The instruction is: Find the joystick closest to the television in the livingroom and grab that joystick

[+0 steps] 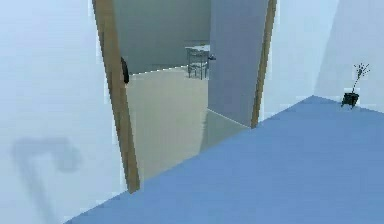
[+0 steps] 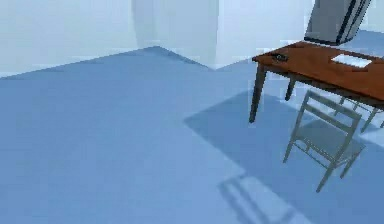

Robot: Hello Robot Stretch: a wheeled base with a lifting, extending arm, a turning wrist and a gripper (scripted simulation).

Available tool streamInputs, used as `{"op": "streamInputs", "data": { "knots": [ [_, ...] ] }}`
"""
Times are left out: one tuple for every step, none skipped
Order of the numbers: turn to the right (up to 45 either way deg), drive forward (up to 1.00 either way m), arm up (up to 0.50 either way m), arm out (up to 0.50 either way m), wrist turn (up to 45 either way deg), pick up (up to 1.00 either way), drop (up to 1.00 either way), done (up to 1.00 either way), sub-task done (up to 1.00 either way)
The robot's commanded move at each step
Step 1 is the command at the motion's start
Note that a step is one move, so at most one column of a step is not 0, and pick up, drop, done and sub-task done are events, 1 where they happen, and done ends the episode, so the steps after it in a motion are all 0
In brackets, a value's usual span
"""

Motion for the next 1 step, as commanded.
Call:
{"op": "streamInputs", "data": {
  "knots": [
    [0.0, 1.00, 0.00, 0.00, 0.0, 0.00, 0.00, 0.00, 0.00]
  ]
}}
